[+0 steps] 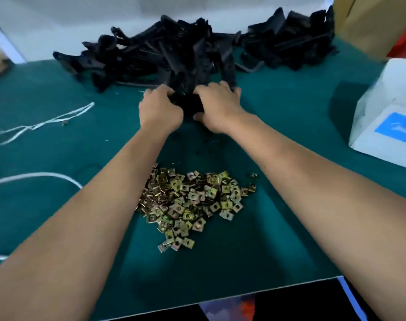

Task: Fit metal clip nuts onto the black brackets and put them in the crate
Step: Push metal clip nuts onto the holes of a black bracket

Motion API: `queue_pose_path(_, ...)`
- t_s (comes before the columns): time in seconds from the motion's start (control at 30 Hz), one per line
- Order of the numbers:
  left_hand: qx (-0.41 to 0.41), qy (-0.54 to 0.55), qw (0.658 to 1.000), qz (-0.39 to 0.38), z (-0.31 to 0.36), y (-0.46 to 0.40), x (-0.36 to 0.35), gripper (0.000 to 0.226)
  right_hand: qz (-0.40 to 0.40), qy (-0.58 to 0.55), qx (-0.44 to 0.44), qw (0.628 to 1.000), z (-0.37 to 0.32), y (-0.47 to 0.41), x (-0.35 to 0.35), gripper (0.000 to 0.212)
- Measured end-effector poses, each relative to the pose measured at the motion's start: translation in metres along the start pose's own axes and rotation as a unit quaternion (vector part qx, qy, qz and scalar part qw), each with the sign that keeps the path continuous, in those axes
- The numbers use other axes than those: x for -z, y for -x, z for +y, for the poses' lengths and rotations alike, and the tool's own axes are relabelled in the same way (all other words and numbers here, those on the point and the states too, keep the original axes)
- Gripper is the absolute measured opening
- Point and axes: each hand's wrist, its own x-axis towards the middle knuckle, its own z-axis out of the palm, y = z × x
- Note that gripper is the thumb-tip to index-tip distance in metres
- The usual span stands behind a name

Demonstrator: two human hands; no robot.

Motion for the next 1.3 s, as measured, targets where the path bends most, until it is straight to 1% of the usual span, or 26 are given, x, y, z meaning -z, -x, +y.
queue_pose_path(0.03,0.005,0.035,0.999,0.008,-0.005,-0.002,0.0,0.053,0.008,-0.025,-0.006,1.0,-0.001,-0.002,-0.001,0.043)
queue_pose_path(0.07,0.024,0.101,0.994,0.031,-0.008,-0.002,0.0,0.052,0.017,-0.056,-0.012,0.998,-0.001,-0.001,-0.002,0.035)
queue_pose_path(0.1,0.06,0.197,0.977,0.057,-0.009,-0.002,0.002,0.051,0.031,-0.091,-0.014,0.995,0.0,0.001,-0.002,0.028)
queue_pose_path(0.13,0.102,0.31,0.943,0.068,-0.009,-0.002,0.005,0.05,0.051,-0.133,-0.013,0.99,-0.001,0.004,-0.002,0.021)
queue_pose_path(0.17,0.14,0.421,0.895,0.05,-0.006,-0.002,0.009,0.05,0.071,-0.184,-0.007,0.98,-0.002,0.007,-0.002,0.018)
queue_pose_path(0.2,0.155,0.516,0.843,0.008,-0.003,-0.001,0.013,0.046,0.083,-0.251,0.005,0.964,-0.006,0.011,-0.003,0.017)
queue_pose_path(0.23,0.147,0.586,0.796,-0.043,0.001,0.001,0.016,0.038,0.078,-0.332,0.019,0.94,-0.01,0.015,-0.002,0.018)
queue_pose_path(0.27,0.128,0.633,0.759,-0.086,0.004,0.005,0.019,0.033,0.06,-0.406,0.034,0.911,-0.015,0.02,-0.001,0.02)
queue_pose_path(0.3,0.105,0.661,0.736,-0.104,0.007,0.009,0.022,0.034,0.04,-0.453,0.052,0.889,-0.019,0.025,0.001,0.021)
queue_pose_path(0.33,0.079,0.673,0.729,-0.098,0.008,0.013,0.024,0.034,0.028,-0.461,0.069,0.884,-0.021,0.029,0.003,0.023)
queue_pose_path(0.37,0.048,0.67,0.737,-0.072,0.009,0.016,0.027,0.032,0.029,-0.438,0.081,0.895,-0.023,0.031,0.005,0.026)
queue_pose_path(0.43,-0.014,0.639,0.769,-0.005,0.006,0.023,0.035,0.029,0.042,-0.369,0.088,0.924,-0.021,0.034,0.01,0.034)
queue_pose_path(0.5,-0.046,0.614,0.787,0.038,0.0,0.027,0.041,0.027,0.04,-0.354,0.081,0.931,-0.02,0.036,0.013,0.037)
queue_pose_path(0.57,-0.05,0.614,0.786,0.039,-0.005,0.034,0.041,0.027,0.027,-0.346,0.086,0.934,-0.023,0.041,0.015,0.037)
queue_pose_path(0.6,-0.04,0.617,0.785,0.034,-0.008,0.037,0.039,0.029,0.031,-0.323,0.091,0.942,-0.025,0.043,0.014,0.039)
queue_pose_path(0.67,-0.012,0.619,0.785,0.025,-0.011,0.042,0.033,0.035,0.064,-0.26,0.1,0.958,-0.029,0.046,0.01,0.043)
queue_pose_path(0.73,0.009,0.625,0.781,0.007,-0.015,0.043,0.029,0.041,0.108,-0.218,0.095,0.965,-0.032,0.05,0.005,0.039)
queue_pose_path(0.8,-0.003,0.629,0.777,-0.023,-0.018,0.043,0.028,0.04,0.137,-0.185,0.098,0.968,-0.033,0.052,0.0,0.033)
queue_pose_path(0.87,-0.038,0.603,0.796,-0.03,-0.021,0.041,0.027,0.032,0.156,-0.165,0.104,0.968,-0.033,0.054,-0.001,0.033)
queue_pose_path(0.97,-0.107,0.533,0.839,0.004,-0.023,0.038,0.028,0.019,0.177,-0.206,0.101,0.957,-0.03,0.056,0.001,0.034)
queue_pose_path(1.0,-0.13,0.507,0.852,0.014,-0.023,0.037,0.029,0.02,0.183,-0.223,0.098,0.952,-0.029,0.057,0.001,0.034)
queue_pose_path(1.03,-0.153,0.478,0.865,0.026,-0.024,0.036,0.03,0.027,0.187,-0.235,0.096,0.949,-0.029,0.058,0.001,0.033)
queue_pose_path(1.1,-0.195,0.422,0.884,0.05,-0.025,0.036,0.033,0.052,0.198,-0.236,0.086,0.948,-0.028,0.06,-0.001,0.031)
queue_pose_path(1.17,-0.221,0.371,0.899,0.071,-0.03,0.034,0.034,0.074,0.227,-0.241,0.061,0.941,-0.024,0.059,-0.004,0.025)
queue_pose_path(1.23,-0.225,0.306,0.92,0.092,-0.039,0.03,0.038,0.081,0.262,-0.259,0.002,0.93,-0.015,0.057,-0.004,0.024)
queue_pose_path(1.3,-0.201,0.238,0.945,0.104,-0.049,0.027,0.042,0.08,0.243,-0.238,-0.056,0.939,-0.002,0.052,-0.004,0.028)
